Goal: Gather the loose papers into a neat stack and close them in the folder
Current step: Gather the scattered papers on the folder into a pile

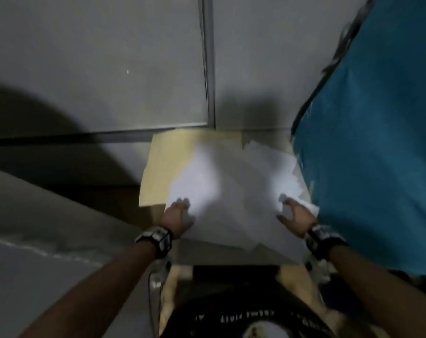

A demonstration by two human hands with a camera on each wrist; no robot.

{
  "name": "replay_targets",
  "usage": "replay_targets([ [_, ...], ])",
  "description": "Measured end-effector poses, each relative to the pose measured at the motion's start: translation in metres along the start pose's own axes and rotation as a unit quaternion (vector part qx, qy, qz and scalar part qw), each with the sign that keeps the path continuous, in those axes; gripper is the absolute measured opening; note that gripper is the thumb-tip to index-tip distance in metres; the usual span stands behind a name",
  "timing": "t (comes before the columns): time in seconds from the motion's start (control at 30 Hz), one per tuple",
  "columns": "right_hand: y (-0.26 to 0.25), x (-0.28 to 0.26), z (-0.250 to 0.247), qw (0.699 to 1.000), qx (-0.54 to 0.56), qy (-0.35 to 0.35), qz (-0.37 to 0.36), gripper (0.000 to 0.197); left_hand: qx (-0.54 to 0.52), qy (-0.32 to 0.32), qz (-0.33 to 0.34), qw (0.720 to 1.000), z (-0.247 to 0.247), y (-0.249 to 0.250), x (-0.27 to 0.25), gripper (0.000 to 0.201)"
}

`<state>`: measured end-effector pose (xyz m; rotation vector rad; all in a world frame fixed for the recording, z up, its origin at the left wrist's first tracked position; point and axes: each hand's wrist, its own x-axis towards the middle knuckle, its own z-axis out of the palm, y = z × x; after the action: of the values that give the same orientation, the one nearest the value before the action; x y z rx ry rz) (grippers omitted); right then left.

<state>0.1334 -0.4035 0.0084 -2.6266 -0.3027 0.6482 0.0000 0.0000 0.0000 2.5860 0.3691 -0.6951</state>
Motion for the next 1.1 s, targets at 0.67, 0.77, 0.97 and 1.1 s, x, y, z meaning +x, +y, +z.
replay_targets([
  [0.67, -0.004, 0.08, 0.025, 0.986, -0.095, 0.072, 0.115, 0.125, 0.079, -0.064, 0.109, 0.989, 0.022, 0.054, 0.096, 0.124],
  [0.77, 0.023, 0.086, 0.014, 0.988, -0.085, 0.05, 0.121, 0.133, 0.05, 0.147, 0.005, 0.988, 0.007, 0.045, 0.091, 0.108],
  [0.97, 0.036, 0.074, 0.028, 0.939, 0.189, 0.09, 0.272, 0.097, -0.153, 0.104, -0.29, 0.939, -0.02, 0.029, 0.083, 0.13],
  [1.1, 0.019, 0.077, 0.023, 0.943, 0.215, 0.104, 0.233, 0.065, -0.118, 0.12, -0.242, 0.956, -0.025, 0.029, 0.088, 0.078],
])
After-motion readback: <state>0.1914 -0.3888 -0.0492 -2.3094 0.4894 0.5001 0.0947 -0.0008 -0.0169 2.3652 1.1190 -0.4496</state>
